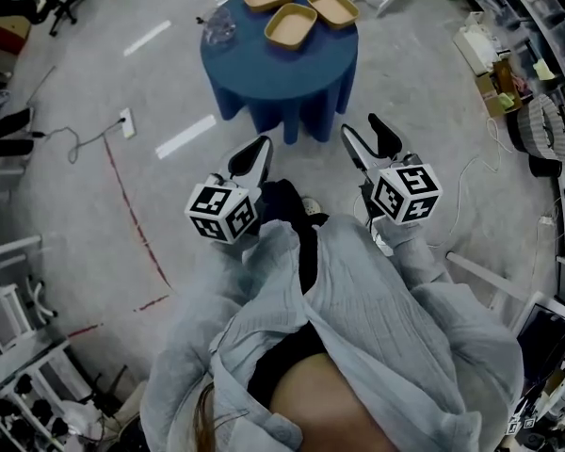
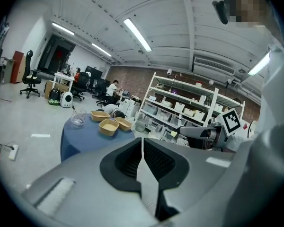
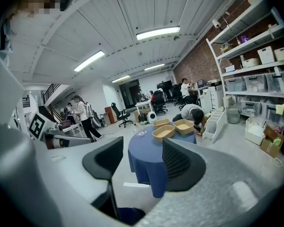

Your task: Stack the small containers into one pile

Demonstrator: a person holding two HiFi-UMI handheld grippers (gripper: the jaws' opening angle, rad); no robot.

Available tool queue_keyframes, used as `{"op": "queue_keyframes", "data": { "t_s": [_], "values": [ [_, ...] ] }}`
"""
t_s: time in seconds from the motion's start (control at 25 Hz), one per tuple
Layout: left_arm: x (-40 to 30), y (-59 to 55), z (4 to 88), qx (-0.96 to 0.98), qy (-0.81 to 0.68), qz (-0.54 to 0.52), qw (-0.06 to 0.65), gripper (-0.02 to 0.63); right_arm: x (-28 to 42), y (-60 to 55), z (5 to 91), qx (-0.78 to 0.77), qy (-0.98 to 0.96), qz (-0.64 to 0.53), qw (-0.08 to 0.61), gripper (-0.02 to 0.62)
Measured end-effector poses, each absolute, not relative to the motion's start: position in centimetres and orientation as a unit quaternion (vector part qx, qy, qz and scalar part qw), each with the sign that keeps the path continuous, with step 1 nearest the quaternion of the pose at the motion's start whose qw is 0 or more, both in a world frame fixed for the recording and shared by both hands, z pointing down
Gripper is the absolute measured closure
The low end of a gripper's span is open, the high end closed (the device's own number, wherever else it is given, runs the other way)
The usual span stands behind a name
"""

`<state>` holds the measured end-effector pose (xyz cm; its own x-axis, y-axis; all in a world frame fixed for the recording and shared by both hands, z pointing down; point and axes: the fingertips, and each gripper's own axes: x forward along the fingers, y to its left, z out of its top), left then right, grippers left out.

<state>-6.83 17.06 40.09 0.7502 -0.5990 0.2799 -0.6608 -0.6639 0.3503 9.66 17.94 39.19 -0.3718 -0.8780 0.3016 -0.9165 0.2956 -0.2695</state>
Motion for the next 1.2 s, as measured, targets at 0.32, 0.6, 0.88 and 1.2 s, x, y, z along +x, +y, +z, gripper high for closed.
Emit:
{"op": "queue_keyframes", "data": {
  "t_s": [0.32,0.6,0.88,1.2],
  "values": [
    [-7.1,15.3,41.6,0.907,-0.345,0.084,0.228,0.569,8.8,16.4,40.6,0.554,-0.803,0.209,0.065,0.344],
    [-5.3,9.7,41.2,0.916,-0.330,0.094,0.209,0.546,10.2,10.8,39.9,0.563,-0.799,0.202,0.065,0.344],
    [-4.8,1.7,39.2,0.920,-0.322,0.085,0.205,0.545,10.5,2.9,37.8,0.570,-0.796,0.195,0.061,0.344],
    [-4.4,-6.5,38.1,0.928,-0.301,0.093,0.197,0.545,10.9,-3.9,37.2,0.588,-0.782,0.199,0.059,0.344]
  ]
}}
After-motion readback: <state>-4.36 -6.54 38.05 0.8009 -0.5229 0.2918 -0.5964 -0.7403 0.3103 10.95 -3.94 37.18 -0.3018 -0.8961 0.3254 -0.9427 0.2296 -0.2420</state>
